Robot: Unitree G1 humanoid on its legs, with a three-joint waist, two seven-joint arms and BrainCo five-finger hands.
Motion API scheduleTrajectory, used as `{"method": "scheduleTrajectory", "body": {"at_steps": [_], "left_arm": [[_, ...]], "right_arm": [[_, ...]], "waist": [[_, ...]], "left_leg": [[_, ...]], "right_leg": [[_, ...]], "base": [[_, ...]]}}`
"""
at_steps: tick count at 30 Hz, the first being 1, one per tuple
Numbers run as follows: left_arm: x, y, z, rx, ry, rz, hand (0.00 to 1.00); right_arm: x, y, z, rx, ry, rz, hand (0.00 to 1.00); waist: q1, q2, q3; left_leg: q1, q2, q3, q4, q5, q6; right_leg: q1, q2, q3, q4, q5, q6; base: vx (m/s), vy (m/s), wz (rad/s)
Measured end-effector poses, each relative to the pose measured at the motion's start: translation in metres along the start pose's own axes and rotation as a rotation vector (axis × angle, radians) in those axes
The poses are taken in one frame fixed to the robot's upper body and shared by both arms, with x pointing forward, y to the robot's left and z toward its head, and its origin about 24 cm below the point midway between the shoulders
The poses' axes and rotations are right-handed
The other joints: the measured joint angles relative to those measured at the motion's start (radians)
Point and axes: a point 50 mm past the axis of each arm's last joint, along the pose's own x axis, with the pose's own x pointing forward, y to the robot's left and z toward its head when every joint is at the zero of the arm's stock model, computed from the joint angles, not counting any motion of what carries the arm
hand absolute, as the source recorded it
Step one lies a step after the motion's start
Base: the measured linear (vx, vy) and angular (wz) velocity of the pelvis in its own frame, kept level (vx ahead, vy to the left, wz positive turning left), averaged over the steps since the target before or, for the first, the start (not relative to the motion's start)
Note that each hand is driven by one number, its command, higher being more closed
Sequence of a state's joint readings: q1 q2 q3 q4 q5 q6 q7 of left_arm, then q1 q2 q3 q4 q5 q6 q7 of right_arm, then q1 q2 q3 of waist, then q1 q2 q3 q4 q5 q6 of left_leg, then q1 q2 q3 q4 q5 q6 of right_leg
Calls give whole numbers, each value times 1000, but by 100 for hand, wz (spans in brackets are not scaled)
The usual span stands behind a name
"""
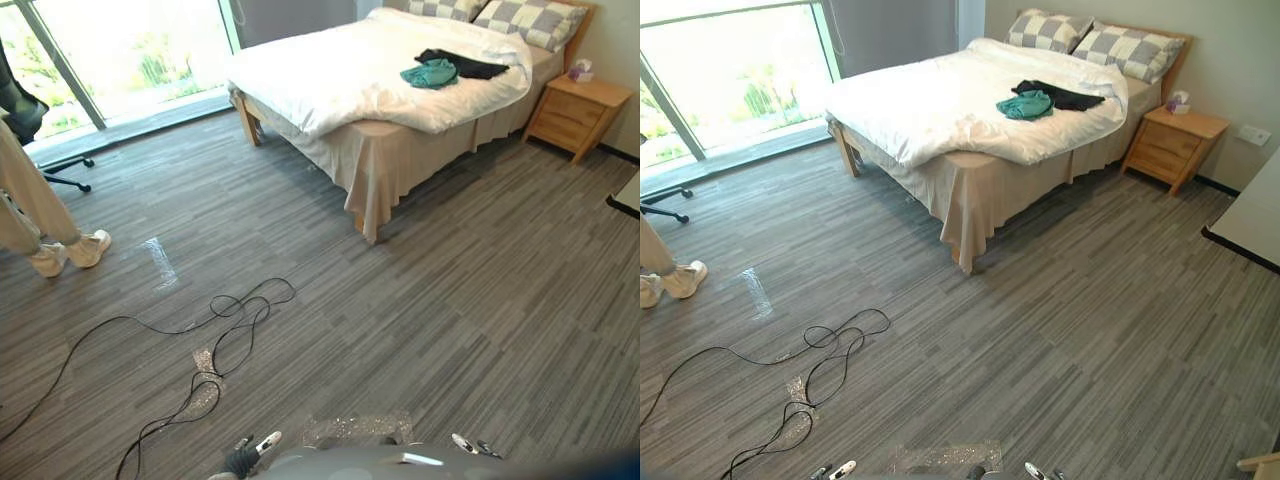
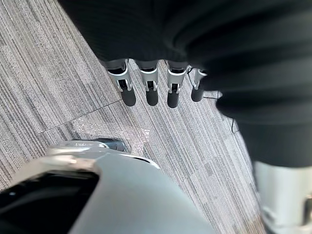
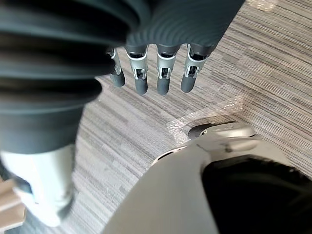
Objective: Tidy the bed and pick cloth on bed and put in laundry
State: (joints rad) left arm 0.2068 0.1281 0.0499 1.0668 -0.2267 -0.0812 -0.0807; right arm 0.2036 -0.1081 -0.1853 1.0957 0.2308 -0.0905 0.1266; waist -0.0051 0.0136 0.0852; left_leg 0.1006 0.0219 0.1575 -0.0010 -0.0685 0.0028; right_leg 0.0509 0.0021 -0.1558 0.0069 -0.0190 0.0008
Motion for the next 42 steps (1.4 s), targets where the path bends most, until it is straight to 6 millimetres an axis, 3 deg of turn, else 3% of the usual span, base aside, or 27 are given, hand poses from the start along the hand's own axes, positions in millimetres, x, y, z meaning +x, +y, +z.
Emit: {"method": "scheduleTrajectory", "body": {"at_steps": [4,7,17,34,37,39,41,42], "left_arm": [[1,-1,3,3,-6,-3,0],[2,-1,5,14,-11,4,0],[3,-1,8,22,7,15,0],[4,0,7,38,36,78,0],[4,0,9,67,35,83,0],[6,0,17,95,18,80,0],[7,4,22,115,8,88,0],[7,8,26,123,-1,96,0]], "right_arm": [[0,0,-1,-13,8,-4,0],[1,1,0,-7,10,-3,0],[4,6,7,-3,-3,-1,0],[2,5,5,-4,-24,-33,0],[2,5,5,49,-29,-69,0],[2,8,11,90,-59,-76,0],[3,11,12,114,-74,-74,0],[3,15,9,133,-65,-72,0]], "waist": [[-2,-3,1],[-1,-2,9],[7,-6,35],[10,-20,44],[2,-20,52],[-5,-28,92],[-11,-34,114],[-12,-55,125]], "left_leg": [[61,-7,3,-54,12,-6],[77,-9,8,-69,18,-2],[111,-9,28,-68,-2,-34],[114,-8,35,-87,7,-18],[108,-3,57,-81,-3,-8],[110,-2,91,-65,-16,4],[115,-2,125,-54,-22,7],[129,-2,143,-47,-31,-4]], "right_leg": [[65,0,-18,-63,18,-9],[78,1,-21,-83,24,-5],[117,1,-26,-100,24,19],[110,3,-26,-100,13,12],[17,-11,-20,93,-75,15],[-129,-48,-26,391,-132,75],[-195,-82,-64,514,-152,59],[-202,-107,-105,506,-164,38]], "base": [[133,45,7],[123,24,-1],[32,-1,-4],[-60,-25,0],[28,2,-18],[-9,28,-34],[16,39,-51],[74,28,-56]]}}
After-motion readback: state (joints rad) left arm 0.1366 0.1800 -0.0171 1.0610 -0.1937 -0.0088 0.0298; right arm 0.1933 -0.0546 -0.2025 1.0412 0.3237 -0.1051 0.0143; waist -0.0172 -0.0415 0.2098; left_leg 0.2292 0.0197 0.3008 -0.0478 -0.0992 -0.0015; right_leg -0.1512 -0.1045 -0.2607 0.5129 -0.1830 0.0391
